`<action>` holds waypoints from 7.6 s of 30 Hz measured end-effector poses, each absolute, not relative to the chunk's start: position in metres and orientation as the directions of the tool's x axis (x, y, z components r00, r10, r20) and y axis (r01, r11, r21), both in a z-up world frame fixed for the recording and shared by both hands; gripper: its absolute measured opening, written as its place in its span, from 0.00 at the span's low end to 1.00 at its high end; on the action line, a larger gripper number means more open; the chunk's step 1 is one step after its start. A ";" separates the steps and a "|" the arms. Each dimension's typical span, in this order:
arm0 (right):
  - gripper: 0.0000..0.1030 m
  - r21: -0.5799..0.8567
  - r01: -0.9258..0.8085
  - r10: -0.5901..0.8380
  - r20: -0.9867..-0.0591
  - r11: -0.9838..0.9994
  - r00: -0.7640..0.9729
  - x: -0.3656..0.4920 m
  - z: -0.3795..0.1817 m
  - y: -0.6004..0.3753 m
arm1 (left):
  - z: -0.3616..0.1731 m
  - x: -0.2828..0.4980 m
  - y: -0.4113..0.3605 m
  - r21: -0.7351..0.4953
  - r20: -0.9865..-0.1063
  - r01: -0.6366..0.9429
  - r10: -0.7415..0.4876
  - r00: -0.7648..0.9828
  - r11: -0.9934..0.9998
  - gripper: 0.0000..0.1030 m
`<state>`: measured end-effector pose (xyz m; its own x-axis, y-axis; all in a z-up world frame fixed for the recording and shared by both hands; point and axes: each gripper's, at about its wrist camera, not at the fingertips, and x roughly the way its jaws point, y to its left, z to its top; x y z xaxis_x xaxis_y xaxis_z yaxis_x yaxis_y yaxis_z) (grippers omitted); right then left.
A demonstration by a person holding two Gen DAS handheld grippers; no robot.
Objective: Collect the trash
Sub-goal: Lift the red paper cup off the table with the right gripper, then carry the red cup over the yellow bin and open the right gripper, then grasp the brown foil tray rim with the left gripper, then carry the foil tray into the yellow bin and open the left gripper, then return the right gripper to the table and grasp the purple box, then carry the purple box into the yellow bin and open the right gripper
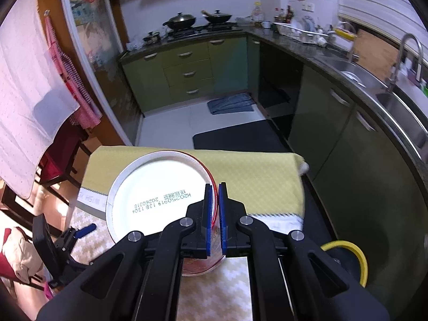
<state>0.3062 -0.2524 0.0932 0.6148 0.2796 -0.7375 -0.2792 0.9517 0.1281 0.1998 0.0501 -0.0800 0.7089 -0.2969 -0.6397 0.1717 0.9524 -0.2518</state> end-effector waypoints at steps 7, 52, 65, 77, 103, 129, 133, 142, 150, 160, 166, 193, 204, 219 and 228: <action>0.05 0.150 -0.102 0.181 -0.745 0.983 0.642 0.285 0.078 -0.365 | -0.080 0.196 0.044 -0.247 -0.623 0.201 -0.314 0.716 0.948 0.86; 0.13 0.337 0.103 0.214 -0.774 0.936 0.596 0.150 -0.084 -0.497 | -0.086 0.195 -0.017 -0.148 -0.685 0.350 -0.351 0.639 0.925 0.87; 0.14 0.403 0.064 0.288 -0.747 0.913 0.599 0.142 -0.105 -0.501 | -0.095 0.214 -0.032 -0.126 -0.773 0.244 -0.249 0.584 0.962 0.67; 0.23 0.425 0.047 0.311 -0.730 0.904 0.609 0.134 -0.110 -0.504 | -0.098 0.220 -0.039 -0.079 -0.804 0.198 -0.180 0.567 0.977 0.47; 0.27 0.414 0.025 0.309 -0.716 0.910 0.626 0.122 -0.101 -0.497 | -0.055 0.188 -0.057 -0.012 -0.729 0.295 -0.210 0.651 0.955 0.04; 0.43 0.448 0.273 0.147 -0.704 0.852 0.695 0.042 -0.123 -0.625 | -0.090 0.277 -0.394 -0.100 -0.814 0.644 -0.435 0.385 0.758 0.48; 0.44 0.456 0.273 0.157 -0.706 0.847 0.691 0.042 -0.129 -0.626 | -0.074 0.270 -0.376 -0.161 -0.779 0.644 -0.497 0.382 0.748 0.48; 0.47 0.426 0.223 0.191 -0.733 0.877 0.653 0.068 -0.133 -0.589 | -0.020 0.211 -0.234 -0.245 -0.594 0.590 -0.600 0.536 0.769 0.62; 0.53 0.353 0.091 0.224 -0.751 0.931 0.622 0.112 -0.109 -0.516 | -0.013 0.179 -0.098 -0.197 -0.500 0.461 -0.493 0.712 0.865 0.67; 0.63 0.294 -0.296 0.415 -0.717 0.909 0.560 0.196 -0.077 -0.365 | -0.033 0.179 0.033 -0.207 -0.437 0.245 -0.313 0.843 0.947 0.72; 0.81 0.293 -0.535 0.566 -0.679 0.792 0.467 0.251 -0.064 -0.275 | -0.039 0.180 0.051 -0.260 -0.437 0.222 -0.320 0.840 0.940 0.74; 0.76 0.243 -0.701 0.622 -0.700 0.670 0.352 0.334 -0.117 -0.145 | -0.046 0.185 0.041 -0.298 -0.452 0.262 -0.377 0.808 0.918 0.77; 0.76 0.259 -0.673 0.663 -0.596 0.693 0.453 0.310 -0.050 -0.185 | -0.047 0.184 0.042 -0.295 -0.451 0.262 -0.375 0.810 0.919 0.77; 0.76 0.137 -0.016 0.108 -0.705 0.991 0.701 0.224 -0.080 -0.454 | -0.044 0.177 0.021 -0.260 -0.448 0.351 -0.435 0.781 0.899 0.79; 0.79 0.101 0.260 -0.066 -0.823 0.960 0.564 0.226 -0.162 -0.539 | -0.050 0.177 0.004 -0.230 -0.471 0.397 -0.458 0.754 0.889 0.80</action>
<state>0.2256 -0.5394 -0.1624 0.5637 -0.0661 -0.8233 0.2603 0.9602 0.1011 0.1773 0.0043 -0.0504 0.7538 -0.4583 -0.4710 0.3968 0.8887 -0.2296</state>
